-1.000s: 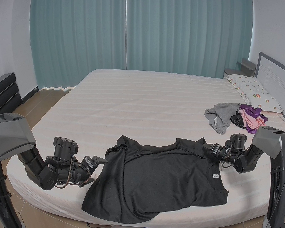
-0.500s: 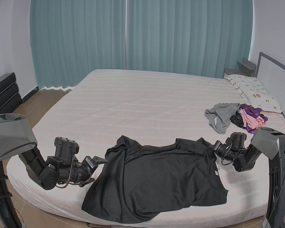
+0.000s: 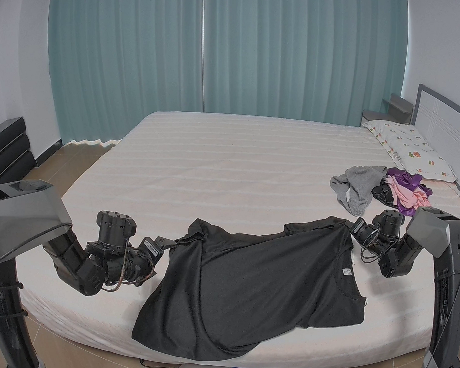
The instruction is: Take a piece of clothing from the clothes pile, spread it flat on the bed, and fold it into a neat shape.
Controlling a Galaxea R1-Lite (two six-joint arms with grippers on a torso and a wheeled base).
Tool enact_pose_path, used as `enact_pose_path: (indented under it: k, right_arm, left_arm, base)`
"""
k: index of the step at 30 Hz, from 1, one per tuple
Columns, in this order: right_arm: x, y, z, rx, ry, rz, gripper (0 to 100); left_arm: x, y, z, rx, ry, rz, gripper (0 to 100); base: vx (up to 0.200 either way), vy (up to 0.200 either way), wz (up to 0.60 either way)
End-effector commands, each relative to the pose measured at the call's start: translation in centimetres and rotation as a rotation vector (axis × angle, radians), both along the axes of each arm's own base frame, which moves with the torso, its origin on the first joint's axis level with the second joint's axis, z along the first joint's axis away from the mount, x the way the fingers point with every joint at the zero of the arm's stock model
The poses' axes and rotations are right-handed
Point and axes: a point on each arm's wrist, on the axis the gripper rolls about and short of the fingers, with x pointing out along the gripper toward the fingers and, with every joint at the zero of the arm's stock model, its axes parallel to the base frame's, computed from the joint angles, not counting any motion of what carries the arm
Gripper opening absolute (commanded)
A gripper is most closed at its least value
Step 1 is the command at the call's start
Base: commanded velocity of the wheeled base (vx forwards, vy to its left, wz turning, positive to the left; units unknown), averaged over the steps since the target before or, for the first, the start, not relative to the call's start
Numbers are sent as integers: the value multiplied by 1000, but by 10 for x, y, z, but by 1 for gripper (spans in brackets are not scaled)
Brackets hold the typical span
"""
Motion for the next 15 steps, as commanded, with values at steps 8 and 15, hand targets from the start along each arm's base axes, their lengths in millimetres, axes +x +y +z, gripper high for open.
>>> enact_pose_path:
  k: [8, 15]
  right_arm:
    - [-10, 1, -7, 3, 21, 1, 0]
    - [-13, 5, -10, 2, 33, 5, 0]
  left_arm:
    - [66, -10, -27, 108, -101, 1, 100]
    - [86, -19, -37, 150, -108, -29, 100]
  base:
    - [0, 0, 0]
    - [0, 0, 0]
